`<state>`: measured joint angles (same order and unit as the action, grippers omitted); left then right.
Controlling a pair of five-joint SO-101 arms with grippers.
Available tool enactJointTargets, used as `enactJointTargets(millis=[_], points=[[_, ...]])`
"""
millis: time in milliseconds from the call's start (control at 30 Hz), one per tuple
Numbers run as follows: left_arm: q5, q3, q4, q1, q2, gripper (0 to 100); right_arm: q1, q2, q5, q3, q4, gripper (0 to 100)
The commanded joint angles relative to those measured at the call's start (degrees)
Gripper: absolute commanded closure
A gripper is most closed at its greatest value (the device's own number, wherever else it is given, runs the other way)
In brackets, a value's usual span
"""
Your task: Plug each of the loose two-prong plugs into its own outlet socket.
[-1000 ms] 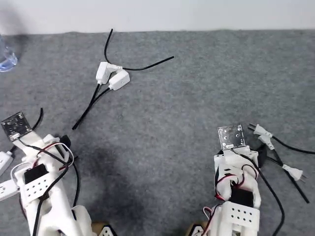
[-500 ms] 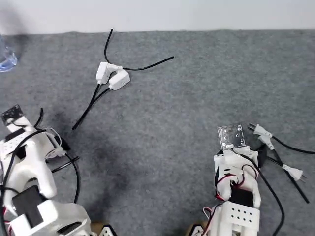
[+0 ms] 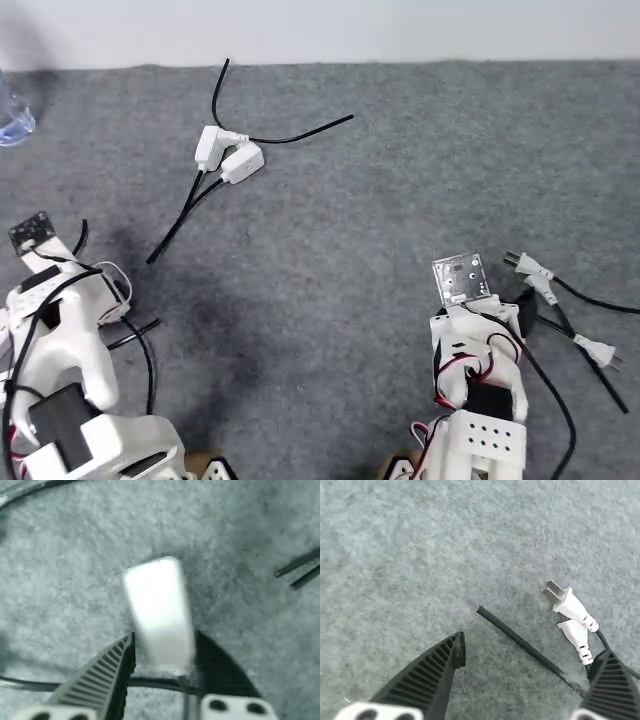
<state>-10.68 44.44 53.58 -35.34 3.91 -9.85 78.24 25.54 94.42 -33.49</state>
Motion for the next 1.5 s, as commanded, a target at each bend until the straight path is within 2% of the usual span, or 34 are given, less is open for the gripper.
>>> enactJointTargets(millis=[0, 133, 267, 333, 400, 567, 667, 733, 867, 933, 1100, 1233, 1367, 1467], points=[[0.4, -2.4, -0.8, 0.2, 2.1, 88, 0.3, 0.5, 0.6, -0.4, -0.4, 61.5], [0.4, -3.8, -2.6, 0.2, 1.8, 90, 0.3, 0.5, 0.7, -0.4, -0.4, 61.5], [0.8, -4.2, -4.9, 0.4, 2.1, 99, 0.3, 0.5, 0.7, -0.4, -0.2, 61.5], [2.9, -5.1, -4.4, 0.6, 2.1, 99, 0.3, 0.5, 0.8, -0.4, -0.2, 61.5], [7.1, -7.5, -1.4, 1.2, 2.1, 99, 0.3, 0.5, 0.8, -0.4, -0.2, 61.5], [17.4, -17.9, 12.0, 4.8, 2.1, 99, 0.3, 0.5, 0.8, -0.4, -0.1, 61.5], [27.3, -24.0, 18.8, 8.5, 2.1, 99, 0.3, 0.5, 0.8, -0.4, -0.1, 61.5], [38.2, -26.5, 24.0, 12.2, 2.1, 99, 0.0, 0.5, 0.8, -0.4, -0.1, 61.5], [65.9, -27.9, 36.8, 19.0, 2.1, 99, -0.2, 0.5, 0.8, -0.5, -0.1, 61.5], [71.4, -27.9, 39.1, 21.2, 2.1, 99, -1.4, 0.6, 0.6, -0.7, -0.1, 61.5], [71.8, -27.5, 36.5, 28.0, 2.2, 99, -2.7, 0.6, 0.4, -1.0, 0.1, 61.5], [71.6, -23.3, 32.8, 38.2, 4.1, 99, -4.6, 0.6, -0.5, -0.8, 2.4, 61.5], [65.5, -14.0, 22.0, 49.6, 12.0, 99, -5.3, 0.6, -2.0, -1.0, 2.7, 61.5], [60.4, -6.4, 11.0, 55.2, 17.8, 99, -5.4, 0.6, -2.0, -1.0, 2.7, 61.5]])
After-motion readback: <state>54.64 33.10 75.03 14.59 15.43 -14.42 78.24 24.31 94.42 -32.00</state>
